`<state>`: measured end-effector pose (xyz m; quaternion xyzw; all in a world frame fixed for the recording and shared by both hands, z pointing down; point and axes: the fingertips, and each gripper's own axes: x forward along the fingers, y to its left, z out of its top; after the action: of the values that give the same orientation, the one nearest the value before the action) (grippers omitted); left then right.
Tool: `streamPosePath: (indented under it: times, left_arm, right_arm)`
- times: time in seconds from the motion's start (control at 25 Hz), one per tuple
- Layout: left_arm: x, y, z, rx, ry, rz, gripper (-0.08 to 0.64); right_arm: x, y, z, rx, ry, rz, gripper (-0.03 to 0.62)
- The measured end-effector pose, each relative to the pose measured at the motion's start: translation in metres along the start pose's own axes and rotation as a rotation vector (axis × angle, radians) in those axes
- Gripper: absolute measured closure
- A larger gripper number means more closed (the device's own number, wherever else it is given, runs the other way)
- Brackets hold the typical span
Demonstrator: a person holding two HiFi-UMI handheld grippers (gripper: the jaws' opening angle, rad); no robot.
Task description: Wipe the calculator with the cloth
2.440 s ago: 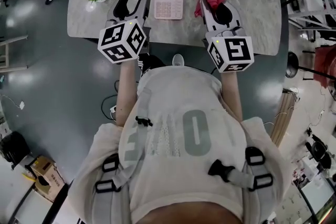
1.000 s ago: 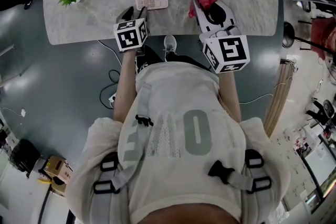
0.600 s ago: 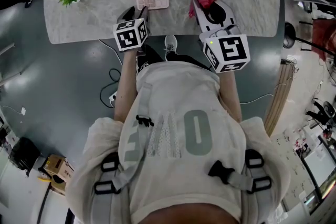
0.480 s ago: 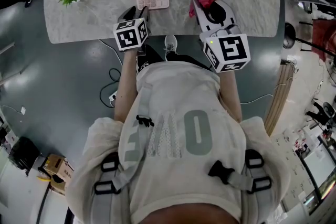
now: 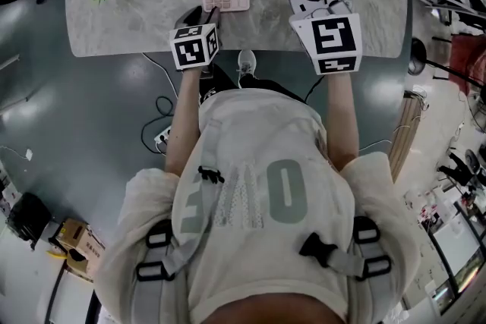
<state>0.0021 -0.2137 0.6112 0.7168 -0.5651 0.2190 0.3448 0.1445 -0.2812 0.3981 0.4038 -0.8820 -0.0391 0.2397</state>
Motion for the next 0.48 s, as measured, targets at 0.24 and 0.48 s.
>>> streamPosePath:
  times: [0.24, 0.48]
  left_arm:
    - [0.001, 0.000, 0.000, -0.010, 0.007, -0.007, 0.382]
    - [0.003, 0.002, -0.001, -0.019, 0.019, -0.017, 0.380]
  right_arm:
    - [0.040, 0.002, 0.003, -0.377, 0.140, 0.030, 0.537]
    - [0.082, 0.019, -0.017, -0.624, 0.263, 0.106, 0.536]
